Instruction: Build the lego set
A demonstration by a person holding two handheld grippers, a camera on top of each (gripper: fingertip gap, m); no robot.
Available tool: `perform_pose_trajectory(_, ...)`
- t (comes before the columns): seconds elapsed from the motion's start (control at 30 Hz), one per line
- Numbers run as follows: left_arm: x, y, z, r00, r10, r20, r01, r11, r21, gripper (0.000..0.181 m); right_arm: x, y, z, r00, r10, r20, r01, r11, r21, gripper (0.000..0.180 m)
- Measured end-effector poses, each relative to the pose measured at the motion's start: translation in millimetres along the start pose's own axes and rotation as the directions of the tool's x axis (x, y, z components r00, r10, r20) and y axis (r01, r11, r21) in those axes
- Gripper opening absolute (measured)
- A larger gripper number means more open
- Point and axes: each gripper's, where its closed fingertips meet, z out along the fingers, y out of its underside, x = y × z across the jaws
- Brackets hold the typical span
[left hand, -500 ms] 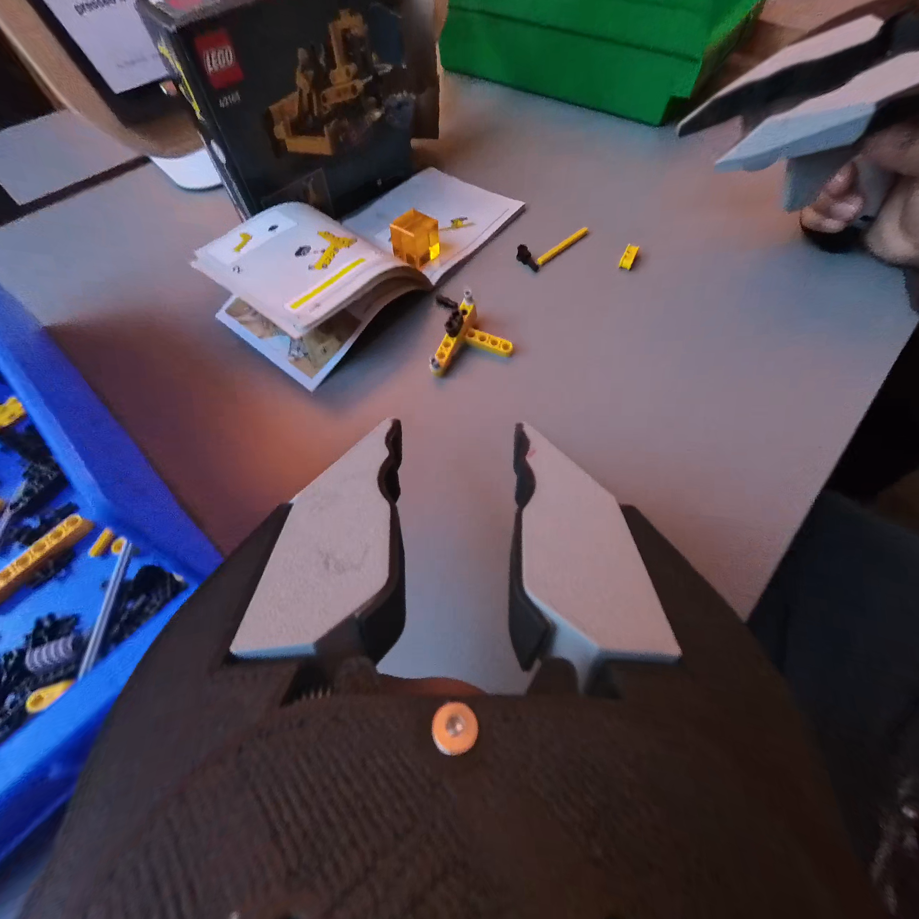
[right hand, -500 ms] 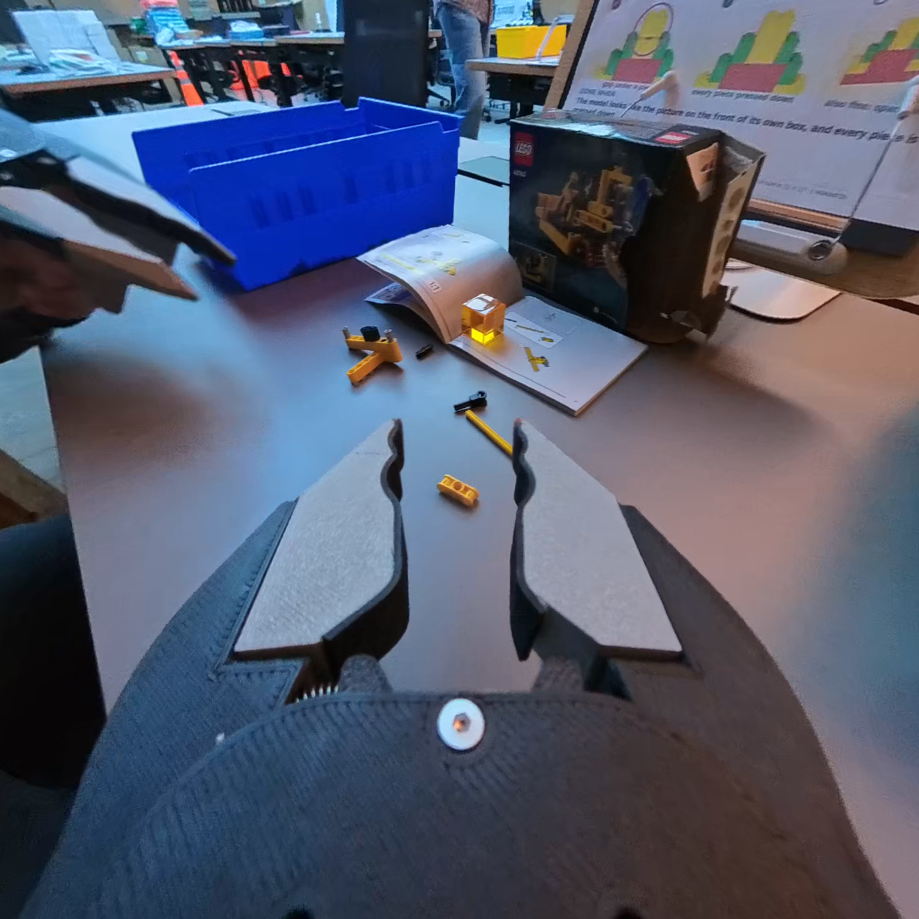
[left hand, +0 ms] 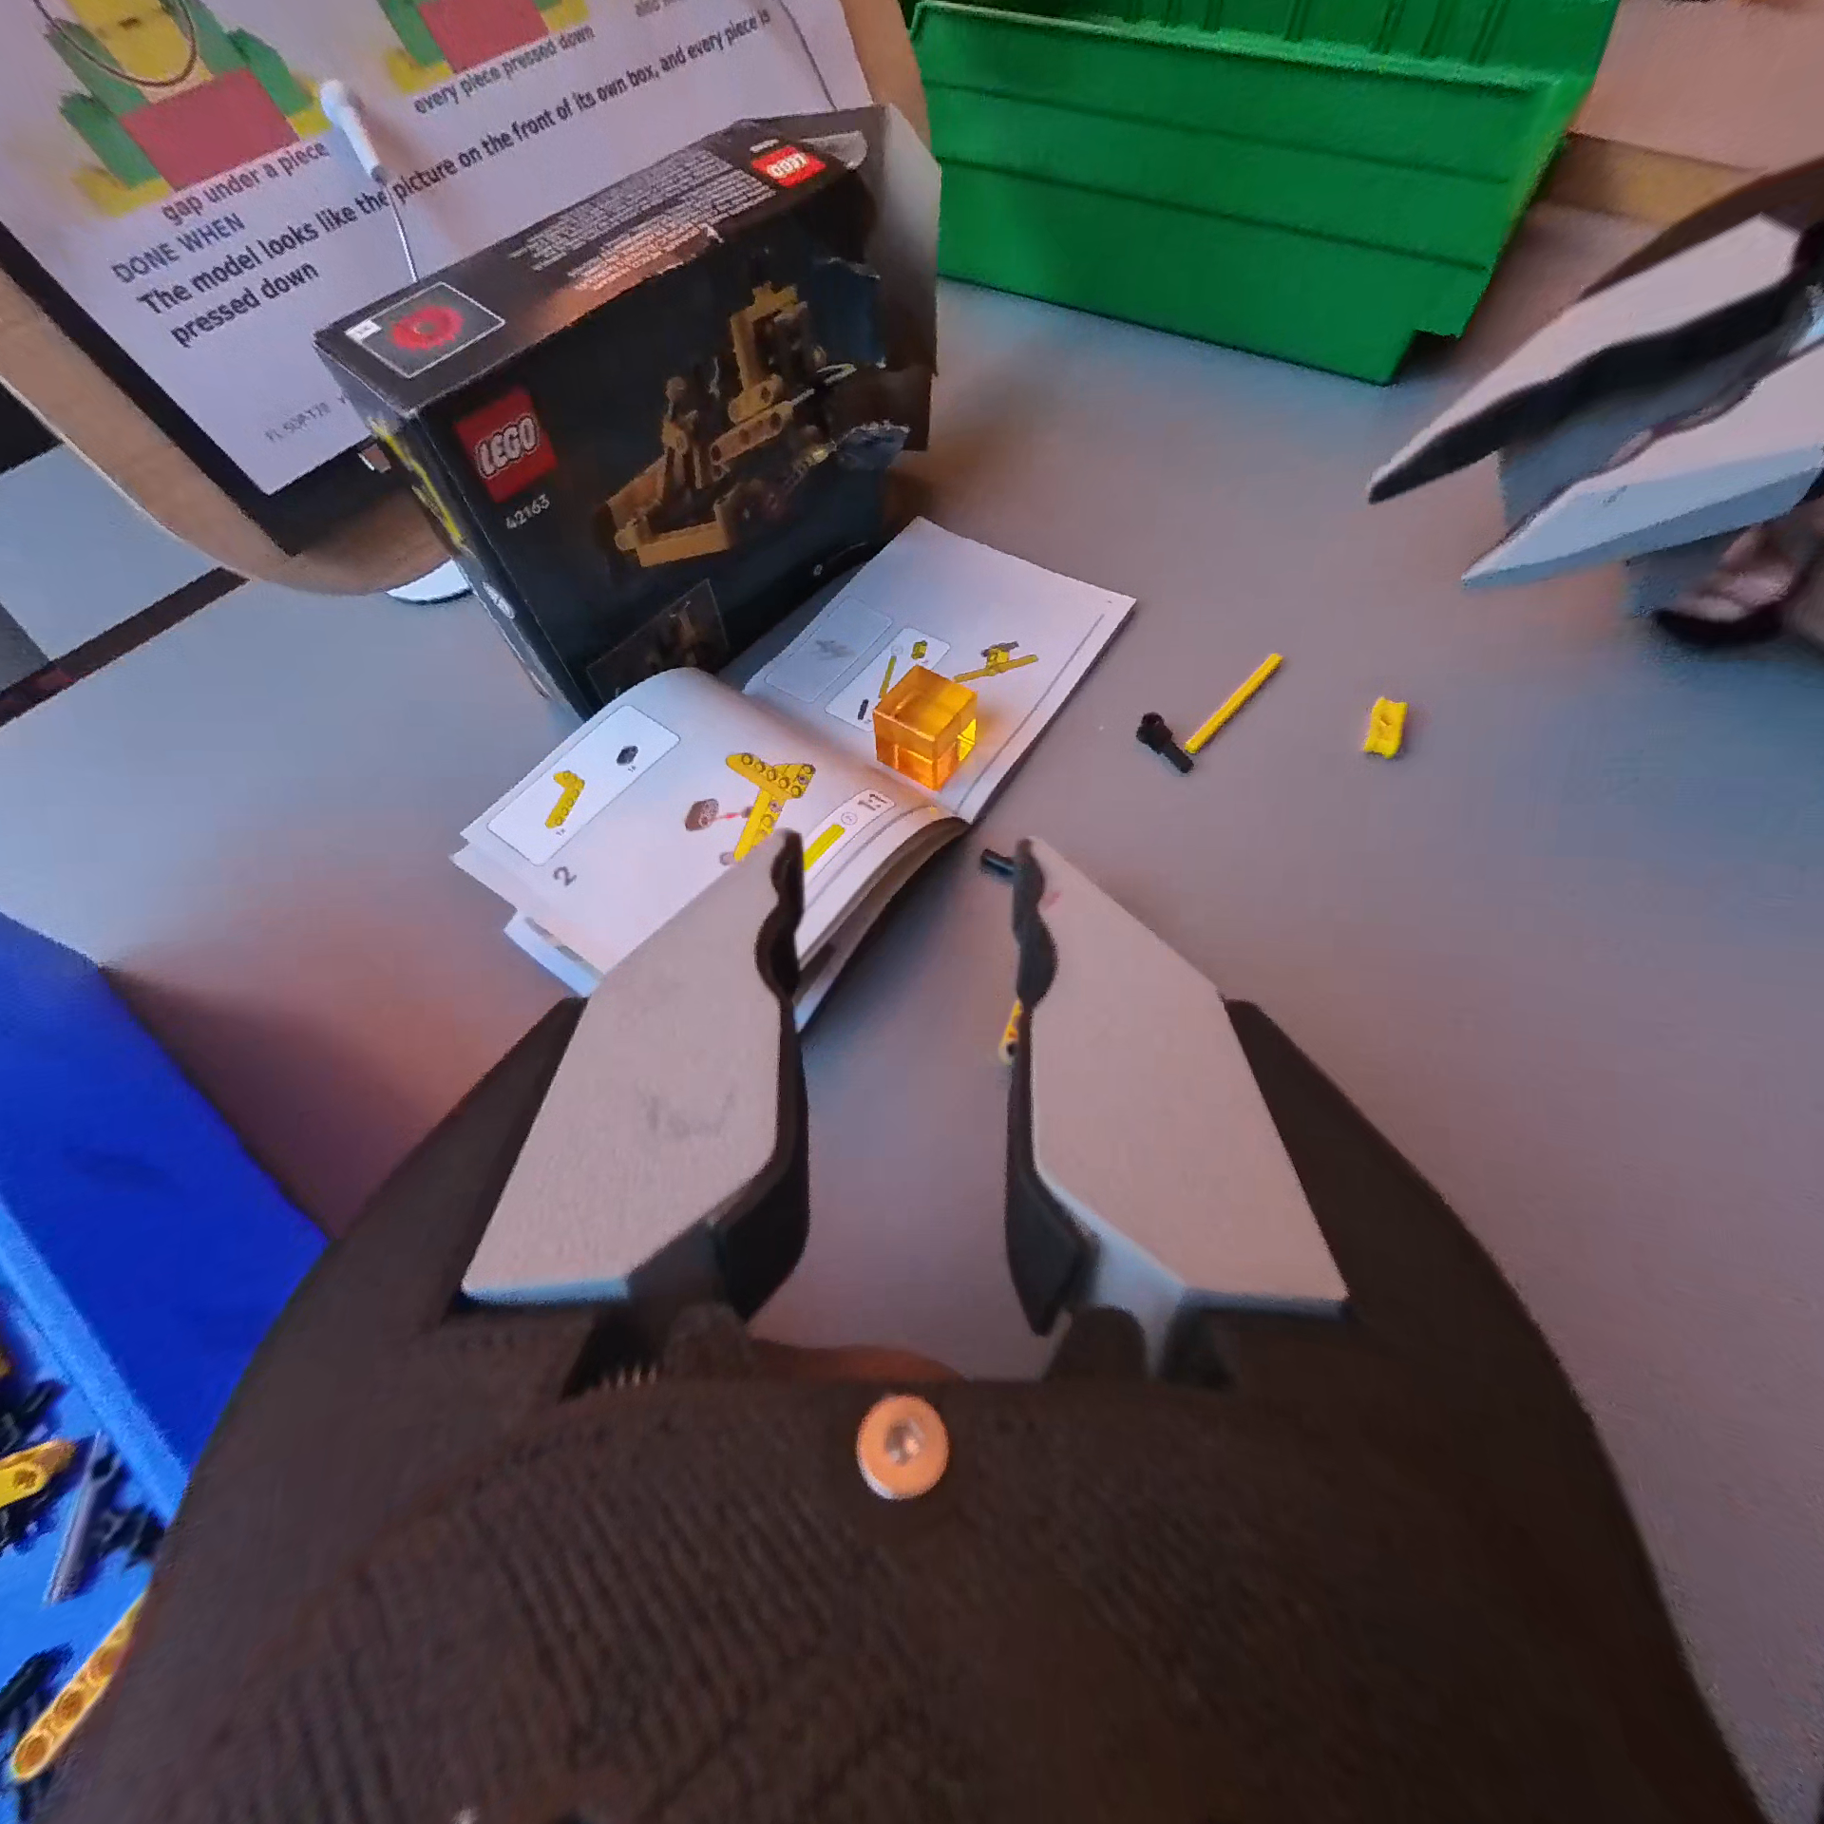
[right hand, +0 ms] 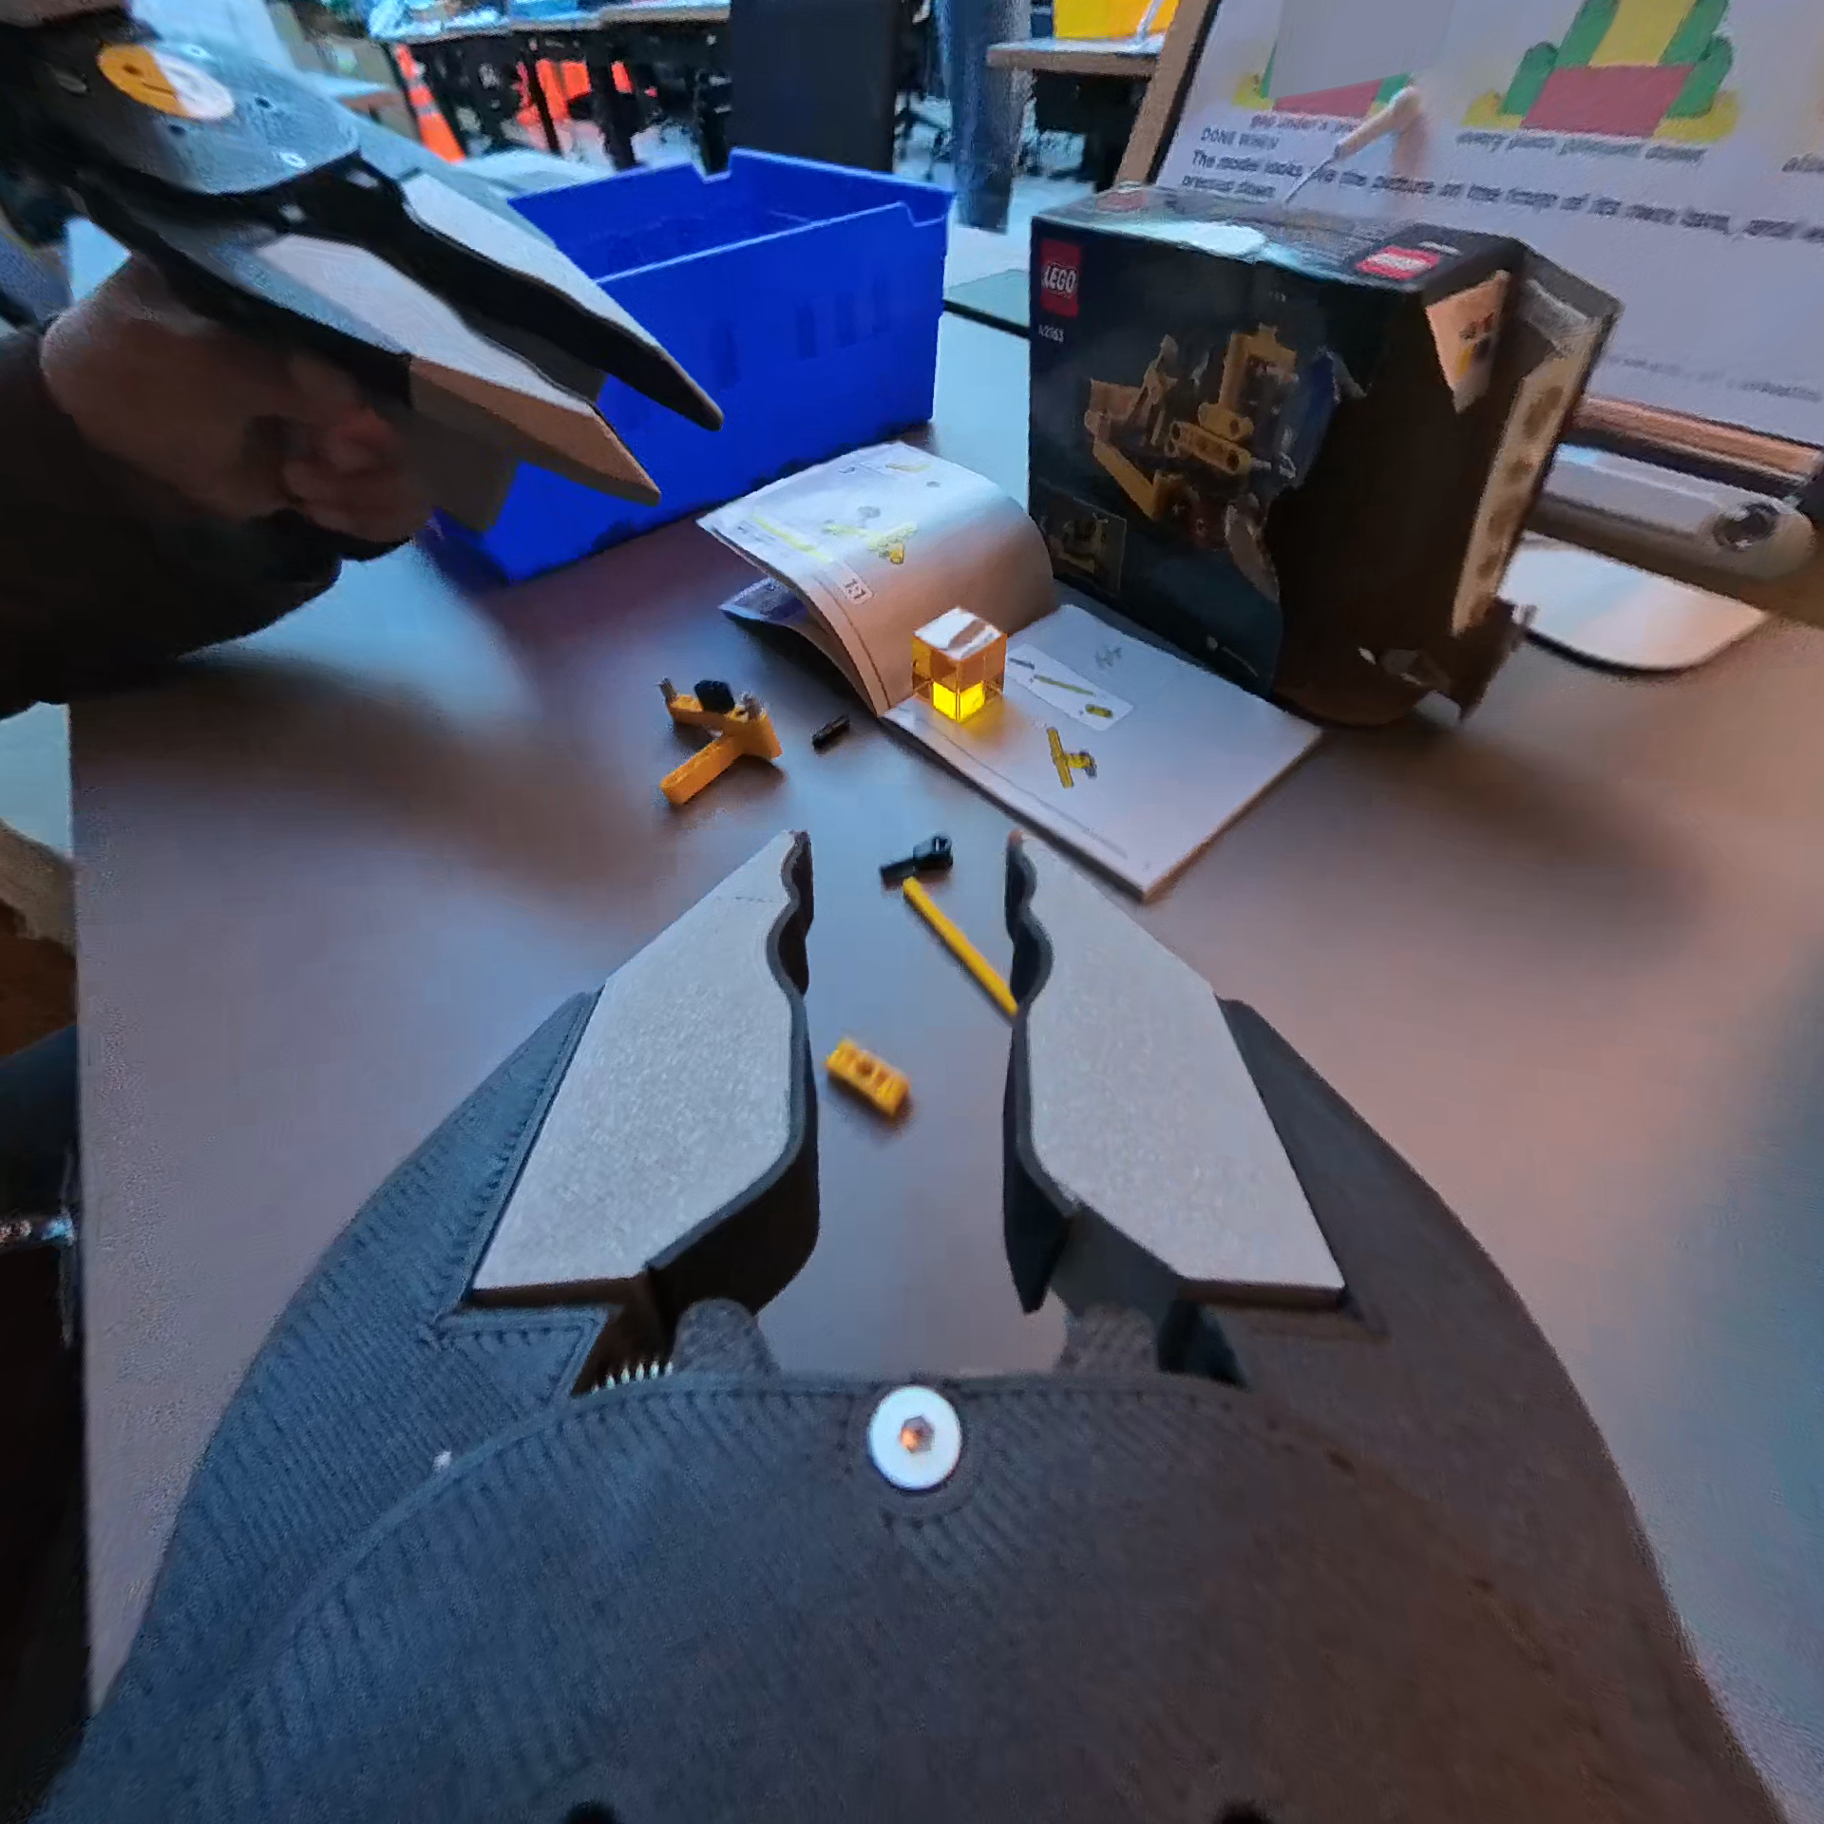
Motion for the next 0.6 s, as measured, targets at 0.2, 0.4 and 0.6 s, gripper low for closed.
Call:
perform_pose_trajectory(0.2, 23.1, 16.5, 9.8, 0.997, 0.037, -0.063, -0.036, 0.999, 0.025, 0.039, 17.0, -19.1, 63.8, 0.998, -0.021, 0.063, 0.027, 0.995, -0.093, 0.036)
perform_pose_trajectory(0.4, 24.1, 14.6, 4.1, 0.996, 0.073, -0.049, -0.071, 0.996, 0.046, 0.038, 19.5, -20.2, 100.9, 0.996, -0.046, 0.076, 0.057, 0.988, -0.143, 0.036)
perform_pose_trajectory(0.6, 14.6, 23.6, 10.2, 0.997, 0.072, 0.007, -0.072, 0.997, -0.001, 0.038, 13.2, -17.2, 126.6, 0.998, -0.013, 0.061, 0.025, 0.978, -0.208, 0.048)
